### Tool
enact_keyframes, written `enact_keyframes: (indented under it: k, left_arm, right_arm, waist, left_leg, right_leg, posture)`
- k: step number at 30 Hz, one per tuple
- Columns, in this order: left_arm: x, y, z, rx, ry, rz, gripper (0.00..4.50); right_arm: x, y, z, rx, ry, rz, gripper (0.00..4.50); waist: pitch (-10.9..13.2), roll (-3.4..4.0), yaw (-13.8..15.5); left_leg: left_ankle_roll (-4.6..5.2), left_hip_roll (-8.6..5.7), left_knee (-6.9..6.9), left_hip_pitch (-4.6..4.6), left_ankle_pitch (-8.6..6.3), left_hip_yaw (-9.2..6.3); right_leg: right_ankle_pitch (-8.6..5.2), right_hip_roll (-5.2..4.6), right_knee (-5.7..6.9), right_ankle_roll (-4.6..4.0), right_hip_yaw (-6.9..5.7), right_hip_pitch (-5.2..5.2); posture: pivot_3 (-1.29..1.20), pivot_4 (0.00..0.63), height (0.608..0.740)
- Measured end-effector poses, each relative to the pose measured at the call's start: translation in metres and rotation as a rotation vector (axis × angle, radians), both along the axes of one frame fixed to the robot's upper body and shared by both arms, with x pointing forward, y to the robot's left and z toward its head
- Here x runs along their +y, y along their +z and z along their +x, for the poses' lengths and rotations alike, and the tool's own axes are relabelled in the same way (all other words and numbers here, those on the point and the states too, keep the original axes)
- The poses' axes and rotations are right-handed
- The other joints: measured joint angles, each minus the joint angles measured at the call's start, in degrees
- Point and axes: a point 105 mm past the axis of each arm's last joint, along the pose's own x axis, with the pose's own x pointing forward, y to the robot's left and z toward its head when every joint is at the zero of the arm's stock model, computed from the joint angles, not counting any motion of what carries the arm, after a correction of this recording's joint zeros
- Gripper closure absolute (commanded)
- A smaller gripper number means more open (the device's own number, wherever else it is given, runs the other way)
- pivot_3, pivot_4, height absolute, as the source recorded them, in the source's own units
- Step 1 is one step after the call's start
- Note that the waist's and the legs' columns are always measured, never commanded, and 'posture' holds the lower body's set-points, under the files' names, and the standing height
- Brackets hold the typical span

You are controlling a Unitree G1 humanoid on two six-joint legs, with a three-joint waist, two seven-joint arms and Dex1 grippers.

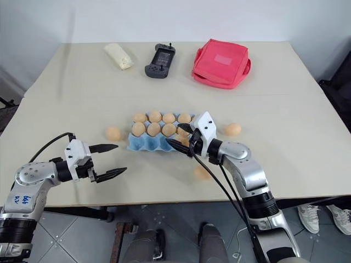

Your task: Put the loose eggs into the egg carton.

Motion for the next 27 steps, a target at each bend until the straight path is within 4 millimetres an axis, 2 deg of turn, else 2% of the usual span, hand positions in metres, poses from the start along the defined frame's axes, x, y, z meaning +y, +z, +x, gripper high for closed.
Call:
enact_keyframes:
  k: [2, 6, 11, 14, 18, 22, 25, 27]
  left_arm:
    - [-0.003, 0.001, 0.0, -0.004, -0.011, 0.001, 0.0]
    - [-0.012, 0.002, 0.001, -0.004, -0.045, -0.011, 0.0]
    - [-0.039, 0.007, 0.006, -0.016, -0.147, -0.024, 0.0]
    - [-0.054, 0.008, 0.007, -0.02, -0.21, -0.023, 0.0]
    - [-0.07, 0.007, 0.005, -0.011, -0.297, -0.001, 0.0]
    - [-0.082, 0.005, 0.003, 0.001, -0.358, 0.004, 0.0]
    - [-0.085, 0.004, 0.003, 0.008, -0.379, 0.006, 0.0]
    - [-0.083, 0.002, 0.004, 0.019, -0.373, 0.007, 0.0]
  right_arm:
    - [-0.009, 0.003, -0.003, -0.008, -0.005, 0.002, 0.04]
    - [-0.041, 0.013, -0.016, -0.041, -0.031, 0.01, 0.04]
    - [-0.098, -0.003, -0.039, 0.002, -0.104, -0.037, 0.04]
    - [-0.142, -0.013, -0.055, 0.018, -0.183, -0.077, 0.04]
    - [-0.18, -0.026, -0.079, 0.049, -0.213, -0.168, 0.04]
    - [-0.195, -0.049, -0.095, 0.116, -0.187, -0.214, 0.04]
    - [-0.195, -0.051, -0.094, 0.107, -0.168, -0.22, 0.04]
    - [-0.188, -0.049, -0.09, 0.094, -0.133, -0.222, 0.04]
  waist:
    - [0.0, 0.0, 0.0]
    - [0.0, -0.01, 0.5]
    - [0.0, -0.03, 1.6]
    - [0.0, -0.03, 2.0]
    - [0.0, -0.05, 1.5]
    - [0.0, -0.05, 1.4]
    - [0.0, -0.05, 1.3]
    - [0.0, -0.05, 1.4]
  left_leg:
    - [-0.01, 0.03, 0.01, 0.01, -0.01, 0.04]
    - [-0.05, 0.02, 0.03, 0.0, -0.04, 0.18]
    - [-0.07, 0.04, 0.04, 0.03, -0.08, 0.4]
    - [-0.06, 0.02, 0.09, 0.04, -0.09, 0.43]
    - [-0.05, 0.09, 0.12, 0.14, -0.09, 0.5]
    - [-0.05, 0.23, 0.24, 0.18, -0.06, 0.53]
    - [-0.04, 0.32, 0.34, 0.18, 0.01, 0.57]
    - [-0.06, 0.44, 0.42, 0.17, 0.04, 0.57]
  right_leg:
    - [0.01, 0.0, -0.01, -0.02, -0.02, 0.0]
    - [0.01, 0.01, -0.11, -0.02, -0.13, 0.03]
    - [0.0, 0.06, -0.35, -0.07, -0.19, 0.06]
    - [0.01, 0.08, -0.38, -0.06, -0.19, 0.1]
    - [0.05, 0.17, -0.38, -0.12, -0.16, 0.16]
    - [0.16, 0.29, -0.36, -0.29, -0.15, 0.16]
    - [0.31, 0.36, -0.39, -0.39, -0.1, 0.17]
    - [0.36, 0.44, -0.4, -0.47, -0.1, 0.17]
  posture:
    - [0.0, 0.15, 0.74]
    - [0.0, 0.15, 0.74]
    - [0.0, 0.15, 0.74]
    - [0.0, 0.15, 0.74]
    - [0.0, 0.15, 0.74]
    - [0.0, 0.15, 0.74]
    - [0.0, 0.15, 0.74]
    - [0.0, 0.15, 0.74]
